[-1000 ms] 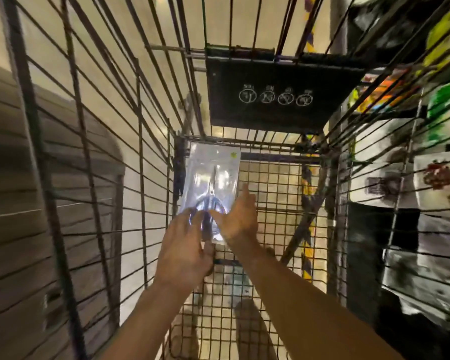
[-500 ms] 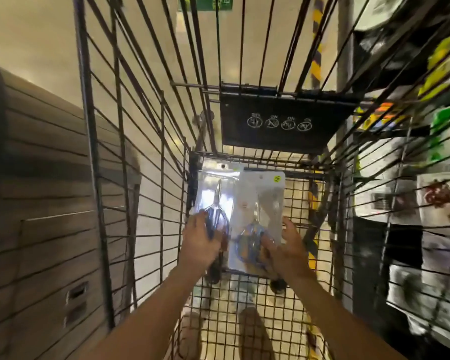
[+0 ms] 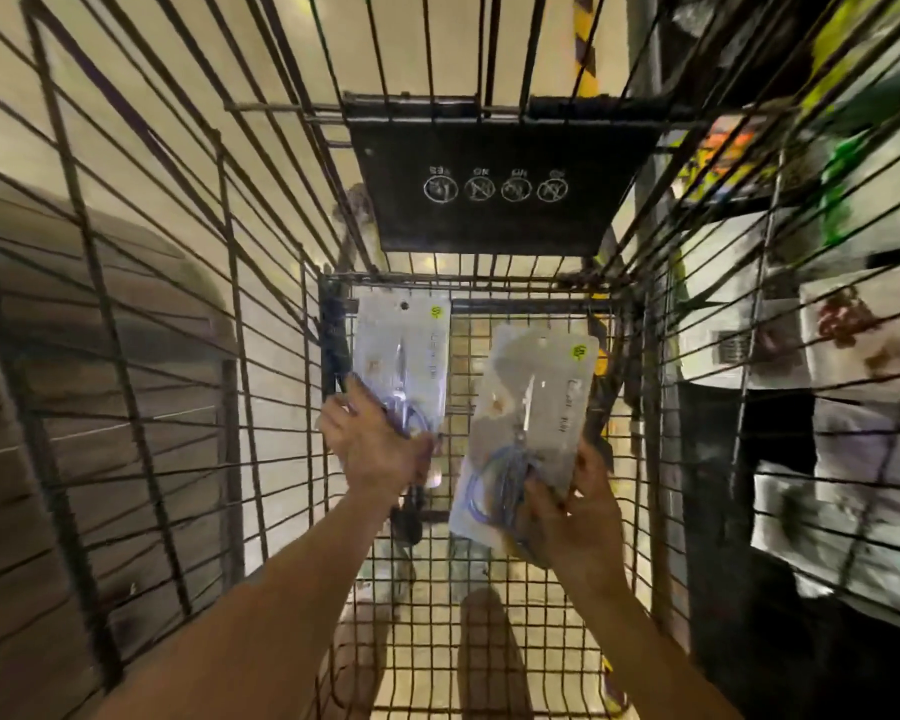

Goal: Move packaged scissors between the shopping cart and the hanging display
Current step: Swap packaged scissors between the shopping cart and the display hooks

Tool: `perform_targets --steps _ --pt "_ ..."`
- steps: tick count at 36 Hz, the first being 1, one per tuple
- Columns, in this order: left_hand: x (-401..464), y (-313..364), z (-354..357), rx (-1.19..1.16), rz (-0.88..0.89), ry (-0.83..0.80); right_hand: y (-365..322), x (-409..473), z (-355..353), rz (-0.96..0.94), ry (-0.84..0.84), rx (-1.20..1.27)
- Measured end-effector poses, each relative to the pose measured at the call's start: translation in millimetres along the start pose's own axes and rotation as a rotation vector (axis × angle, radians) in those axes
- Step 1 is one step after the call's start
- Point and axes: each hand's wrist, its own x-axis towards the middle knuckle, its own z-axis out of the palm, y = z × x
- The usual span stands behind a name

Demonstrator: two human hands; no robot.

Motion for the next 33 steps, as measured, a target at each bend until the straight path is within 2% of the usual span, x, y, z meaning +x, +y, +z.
perform_targets --steps 6,9,15,21,25,27,33 --pt "0.2 -5.2 -8.7 -0.263 0.039 0.047 -4.7 0.5 -2.8 -0.003 0.002 -0.008" --pt "1.8 -9.6 -13.4 -0.362 0.131 0.004 -0.6 5.4 -0.9 -0.010 0.008 -0.022" --pt "-13.7 -3.8 -32.0 -0.588 0.143 -0.135 -3.8 8.9 2.0 0.023 -0.017 0.006" --pt "-45.9 7.4 -70.9 -0.680 0.167 -0.235 -31.4 -26.0 -15.2 -0.072 -0.021 -0.017" --pt "-83.9 14.9 -114.9 -0.757 0.242 -0.300 -60.6 -65.6 -31.7 -0.043 -0.037 0.088" --pt "-108.1 18.8 -142.8 -0.795 0.264 -0.319 -83.1 -90.6 -42.1 -0.043 -0.041 0.067" --pt "-165.2 15.7 -224.0 -0.723 0.467 -0.291 -126.8 -179.2 -73.7 -0.116 0.011 -0.003"
